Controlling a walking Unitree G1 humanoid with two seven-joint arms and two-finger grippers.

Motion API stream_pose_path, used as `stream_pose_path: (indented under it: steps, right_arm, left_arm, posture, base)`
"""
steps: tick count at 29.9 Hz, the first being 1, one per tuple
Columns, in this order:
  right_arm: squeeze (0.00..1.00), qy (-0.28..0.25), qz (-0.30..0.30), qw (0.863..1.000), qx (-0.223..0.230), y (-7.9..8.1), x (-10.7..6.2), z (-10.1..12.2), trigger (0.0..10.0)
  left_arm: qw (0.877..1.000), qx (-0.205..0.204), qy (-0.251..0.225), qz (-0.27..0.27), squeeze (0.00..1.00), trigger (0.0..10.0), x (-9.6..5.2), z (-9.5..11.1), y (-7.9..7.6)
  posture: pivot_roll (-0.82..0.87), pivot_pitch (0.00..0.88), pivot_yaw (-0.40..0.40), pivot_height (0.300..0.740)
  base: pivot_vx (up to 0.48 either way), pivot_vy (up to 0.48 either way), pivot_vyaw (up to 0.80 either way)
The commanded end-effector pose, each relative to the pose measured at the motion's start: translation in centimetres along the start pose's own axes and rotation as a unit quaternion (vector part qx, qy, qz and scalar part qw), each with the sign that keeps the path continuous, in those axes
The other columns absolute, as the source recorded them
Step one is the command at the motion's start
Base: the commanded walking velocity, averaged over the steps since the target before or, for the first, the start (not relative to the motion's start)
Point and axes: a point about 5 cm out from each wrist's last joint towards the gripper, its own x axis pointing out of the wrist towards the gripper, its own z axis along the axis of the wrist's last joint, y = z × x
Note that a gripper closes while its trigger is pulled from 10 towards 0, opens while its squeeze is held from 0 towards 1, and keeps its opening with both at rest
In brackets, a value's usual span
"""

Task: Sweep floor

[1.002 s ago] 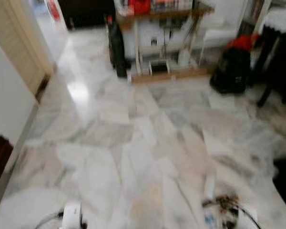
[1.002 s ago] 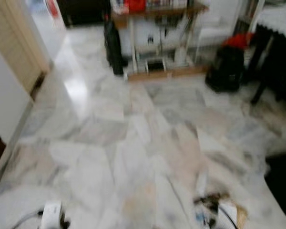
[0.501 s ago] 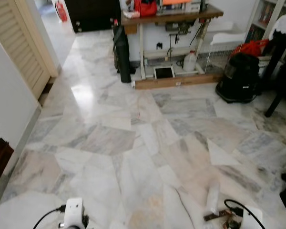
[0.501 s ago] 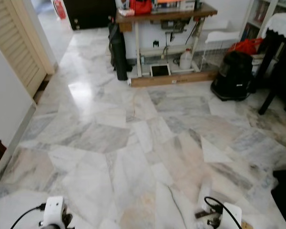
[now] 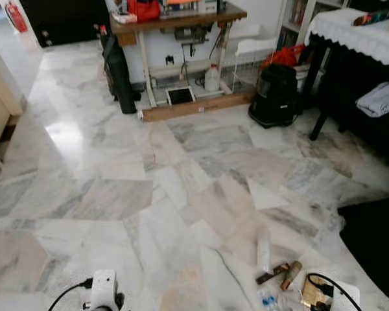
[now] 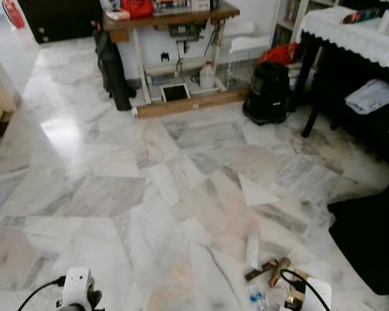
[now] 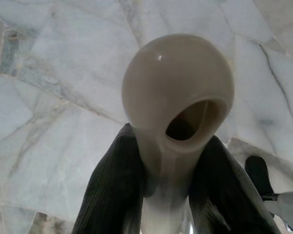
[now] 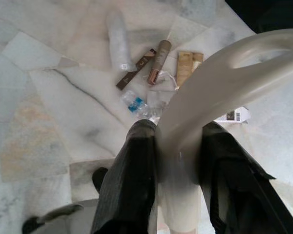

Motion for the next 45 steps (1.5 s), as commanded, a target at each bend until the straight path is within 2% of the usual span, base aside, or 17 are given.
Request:
stream_pose_path:
  steps: [1, 11, 27, 30, 38, 45]
  right_arm:
    - [0.00, 0.010, 0.006, 1.000, 0.008, 0.6, -0.1, -0.6, 10.0]
    - [0.00, 0.011, 0.008, 1.000, 0.011, 1.0, -0.1, -0.9, 10.0]
    - [0.00, 0.016, 0.002, 1.000, 0.020, 1.1, -0.2, -1.3, 10.0]
    - [0.00, 0.018, 0.000, 1.000, 0.020, 1.1, -0.2, -1.5, 10.0]
    - [0.00, 0.018, -0.005, 0.999, 0.033, 1.0, -0.6, -2.6, 10.0]
    - [0.00, 0.024, -0.016, 0.999, 0.041, 1.0, -0.8, -3.4, 10.0]
  left_arm:
    - [1.000, 0.008, 0.003, 0.010, 0.00, 10.0, -0.1, 0.1, 0.9]
    - [1.000, 0.007, -0.002, 0.015, 0.00, 10.0, -0.1, 0.4, 1.9]
    - [1.000, 0.014, 0.012, 0.021, 0.00, 10.0, -0.6, -0.8, 2.8]
    - [1.000, 0.016, 0.013, 0.021, 0.00, 10.0, -0.6, -0.8, 2.8]
    - [0.999, 0.035, 0.007, 0.001, 0.00, 10.0, -0.1, 0.1, 1.2]
    - [0.998, 0.057, 0.007, -0.007, 0.00, 10.0, 0.0, 0.5, 1.4]
  posture:
    - [-0.15, 0.000, 0.079, 0.740]
    - [-0.14, 0.000, 0.083, 0.740]
    - [-0.13, 0.000, 0.125, 0.740]
    - [-0.13, 0.000, 0.126, 0.740]
    - [-0.18, 0.000, 0.158, 0.740]
    - [-0.21, 0.000, 0.187, 0.740]
  base:
    - [0.000, 0.000, -0.77]
    - [0.000, 0.000, -0.77]
    - [0.000, 0.000, -0.77]
    - [0.000, 0.000, -0.76]
    - [0.000, 0.000, -0.77]
    - [0.000, 0.000, -0.77]
